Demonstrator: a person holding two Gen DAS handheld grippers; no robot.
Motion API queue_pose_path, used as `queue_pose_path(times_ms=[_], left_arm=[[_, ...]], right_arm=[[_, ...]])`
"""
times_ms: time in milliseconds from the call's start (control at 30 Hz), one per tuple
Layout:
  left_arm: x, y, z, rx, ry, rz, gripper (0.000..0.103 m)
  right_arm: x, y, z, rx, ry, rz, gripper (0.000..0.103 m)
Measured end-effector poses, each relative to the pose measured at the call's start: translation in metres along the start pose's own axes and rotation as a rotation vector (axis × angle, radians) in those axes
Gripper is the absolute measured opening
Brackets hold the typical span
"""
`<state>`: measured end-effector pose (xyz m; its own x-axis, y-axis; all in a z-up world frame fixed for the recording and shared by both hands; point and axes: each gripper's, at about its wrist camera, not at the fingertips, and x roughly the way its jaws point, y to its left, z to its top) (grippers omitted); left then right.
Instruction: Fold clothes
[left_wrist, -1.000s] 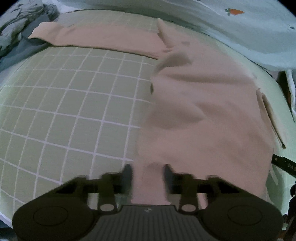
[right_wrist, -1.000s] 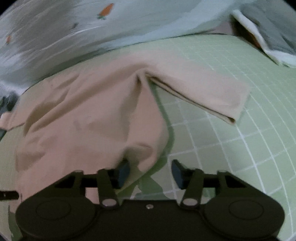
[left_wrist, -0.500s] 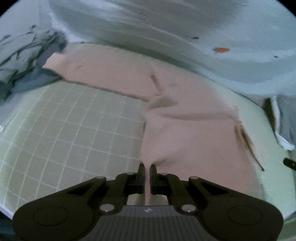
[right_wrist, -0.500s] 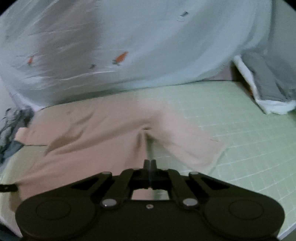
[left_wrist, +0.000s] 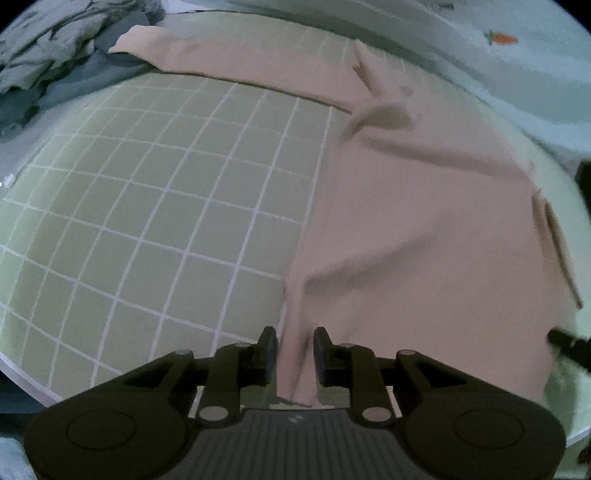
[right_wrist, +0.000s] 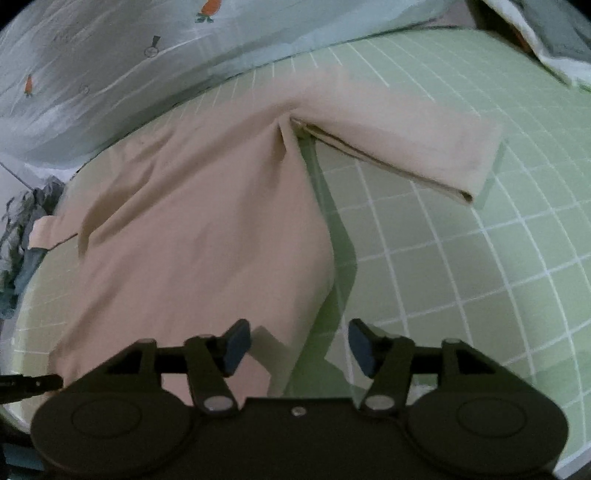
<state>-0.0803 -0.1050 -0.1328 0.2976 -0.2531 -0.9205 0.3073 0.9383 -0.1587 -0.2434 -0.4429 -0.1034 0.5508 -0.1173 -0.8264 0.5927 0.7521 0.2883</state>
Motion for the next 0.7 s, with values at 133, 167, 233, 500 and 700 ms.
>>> queue_pose_path(times_ms=[133, 167, 233, 500, 700], left_arm=[[0.004, -0.004, 0.000, 0.050, 0.006, 0.018, 0.028], [0.005, -0.004, 0.001, 0.062, 0.006, 0.018, 0.028], [0.006, -0.006, 0.001, 0.084, 0.006, 0.019, 0.030], [0.005, -0.007, 0.000, 0.136, 0.013, -0.006, 0.040], [0.006, -0.009, 0.000, 0.157, 0.015, -0.039, 0.053]], right_arm=[[0.004, 0.016, 0.005, -0.079, 0.003, -0.028, 0.006], [0.005, 0.026, 0.008, -0.123, -0.007, -0.050, 0.006], [0.006, 0.050, 0.012, -0.239, -0.046, -0.088, 0.006], [0.032, 0.113, 0.011, -0.410, -0.049, 0.015, 0.017], [0.020, 0.078, 0.017, -0.118, -0.054, 0.192, 0.046]])
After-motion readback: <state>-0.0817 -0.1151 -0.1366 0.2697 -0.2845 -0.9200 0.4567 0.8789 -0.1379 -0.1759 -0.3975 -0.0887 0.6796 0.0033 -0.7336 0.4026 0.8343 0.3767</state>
